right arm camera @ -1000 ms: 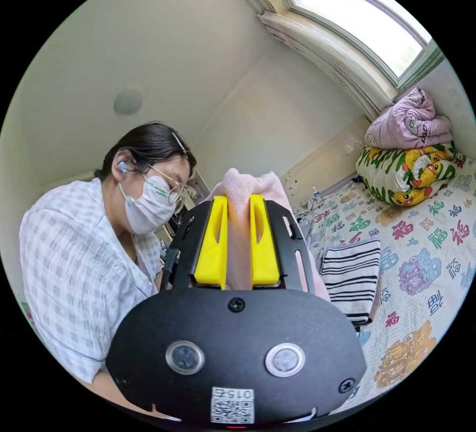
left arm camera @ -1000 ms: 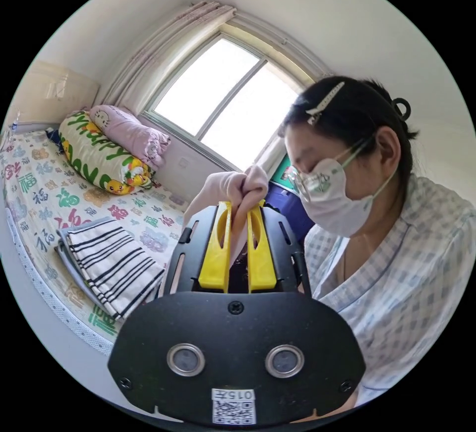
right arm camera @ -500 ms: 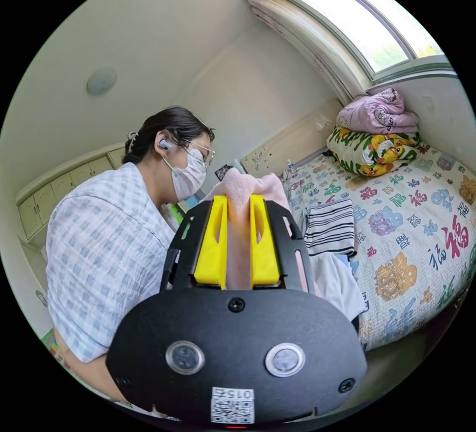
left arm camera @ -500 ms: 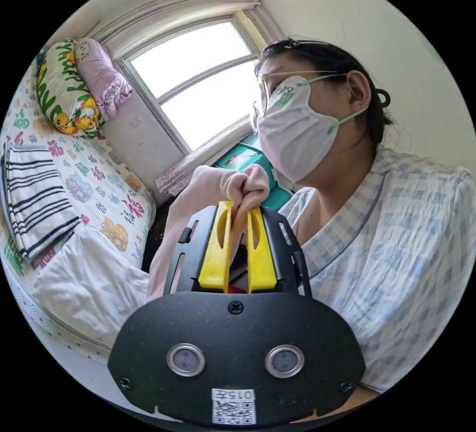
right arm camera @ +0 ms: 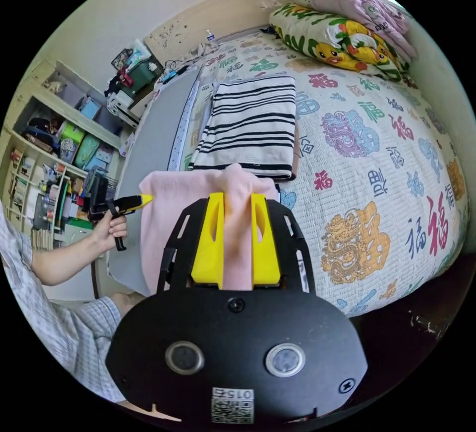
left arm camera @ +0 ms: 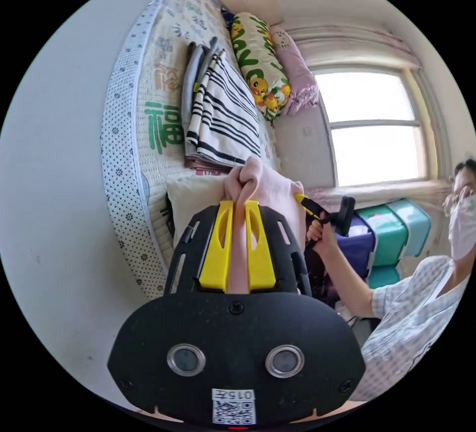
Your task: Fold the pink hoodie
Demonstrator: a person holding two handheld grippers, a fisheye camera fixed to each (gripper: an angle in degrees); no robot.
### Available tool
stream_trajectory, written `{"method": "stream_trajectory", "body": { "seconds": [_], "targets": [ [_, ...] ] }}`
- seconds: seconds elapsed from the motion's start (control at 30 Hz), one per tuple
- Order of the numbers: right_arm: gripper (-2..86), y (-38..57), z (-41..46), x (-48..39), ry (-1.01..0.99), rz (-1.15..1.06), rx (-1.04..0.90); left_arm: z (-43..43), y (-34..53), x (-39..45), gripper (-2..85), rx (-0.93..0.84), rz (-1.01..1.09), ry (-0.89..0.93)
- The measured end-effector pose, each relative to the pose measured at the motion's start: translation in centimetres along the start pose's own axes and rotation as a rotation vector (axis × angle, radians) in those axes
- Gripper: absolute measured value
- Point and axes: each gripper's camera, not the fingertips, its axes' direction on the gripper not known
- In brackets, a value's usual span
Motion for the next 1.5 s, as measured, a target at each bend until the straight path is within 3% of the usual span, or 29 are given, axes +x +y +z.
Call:
{"method": "stream_trajectory", "body": {
  "seconds": [0.6, 0.8, 0.9, 1.0, 1.13, 1.3, 1.5],
  "targets": [
    [9.0, 11.7, 12.5, -4.3, -0.168, 0.126, 0.034, 1.3, -2.2, -8.9, 5.3, -0.114, -0.068, -0.070],
    [9.1, 13.9, 16.5, -5.6, -0.199, 0.114, -0.020, 1.6, -1.5, -11.6, 5.4, -0.140, -0.109, -0.045],
    [9.4, 14.0, 17.2, -4.8, -0.312, 0.109, -0.099, 0.8, -1.1, -12.5, 5.6, -0.177, -0.101, -0.023],
    [8.9, 12.6, 16.6, -4.5, -0.280, 0.106, -0.109, -1.7, -1.5, -13.2, 5.5, -0.154, -0.074, -0.035],
    [6.5, 6.8, 16.2, -5.6, -0.271, 0.024, 0.151, -5.6, -4.8, -13.7, 5.2, 0.025, 0.022, -0.134],
    [7.1, -4.7, 27.5, -10.0, -0.331, -0.113, 0.167, -4.3, -11.7, -12.7, 6.3, 0.246, 0.268, -0.231],
    [9.8, -15.5, 41.6, -15.4, -0.208, -0.107, 0.069, 3.8, -20.4, -13.2, 7.5, 0.158, 0.369, -0.321]
  ]
}}
